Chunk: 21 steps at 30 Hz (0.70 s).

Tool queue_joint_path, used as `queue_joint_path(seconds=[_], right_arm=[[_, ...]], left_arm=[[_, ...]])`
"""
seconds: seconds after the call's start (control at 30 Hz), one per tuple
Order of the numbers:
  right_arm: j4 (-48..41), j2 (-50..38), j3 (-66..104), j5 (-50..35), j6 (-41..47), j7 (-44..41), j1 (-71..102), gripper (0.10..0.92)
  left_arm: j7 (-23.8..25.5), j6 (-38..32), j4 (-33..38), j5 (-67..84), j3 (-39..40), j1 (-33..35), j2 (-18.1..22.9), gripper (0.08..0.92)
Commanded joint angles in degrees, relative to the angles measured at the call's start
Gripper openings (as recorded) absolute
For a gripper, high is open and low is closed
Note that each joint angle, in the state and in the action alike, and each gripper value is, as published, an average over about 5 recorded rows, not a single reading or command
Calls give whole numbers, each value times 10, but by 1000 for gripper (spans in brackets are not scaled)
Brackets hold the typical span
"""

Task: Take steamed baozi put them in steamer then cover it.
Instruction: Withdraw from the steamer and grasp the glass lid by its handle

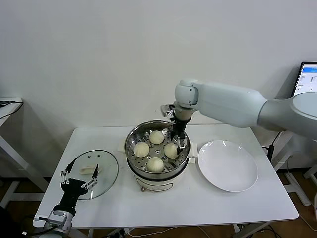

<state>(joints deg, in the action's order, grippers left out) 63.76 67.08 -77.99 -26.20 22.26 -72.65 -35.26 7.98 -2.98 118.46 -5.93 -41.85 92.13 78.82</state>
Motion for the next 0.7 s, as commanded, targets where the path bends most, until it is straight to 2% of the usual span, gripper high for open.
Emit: queue_joint_path(seconds=[0.03, 0.17, 0.27, 0.43, 0.53, 0.7], right_arm=[[62, -152, 97, -21, 2, -10, -28, 823], [92, -235, 223, -23, 4, 21, 47, 823], [116, -291, 349, -47, -15, 86, 135, 823], [181, -365, 554, -144, -102, 328, 333, 823], [219, -390, 679, -181, -153, 445, 472, 823], [290, -380, 901, -204, -209, 618, 727, 823]], left_arm=[[-2, -1, 3, -2, 2, 1, 0, 823], [3, -1, 4, -4, 4, -2, 1, 823], [4, 1, 7, -4, 6, -6, 3, 823], [2, 15, 20, 7, 10, -11, 7, 823], [-3, 22, 27, 10, 11, -15, 7, 823], [-19, 20, 28, 10, 10, -28, 12, 823]])
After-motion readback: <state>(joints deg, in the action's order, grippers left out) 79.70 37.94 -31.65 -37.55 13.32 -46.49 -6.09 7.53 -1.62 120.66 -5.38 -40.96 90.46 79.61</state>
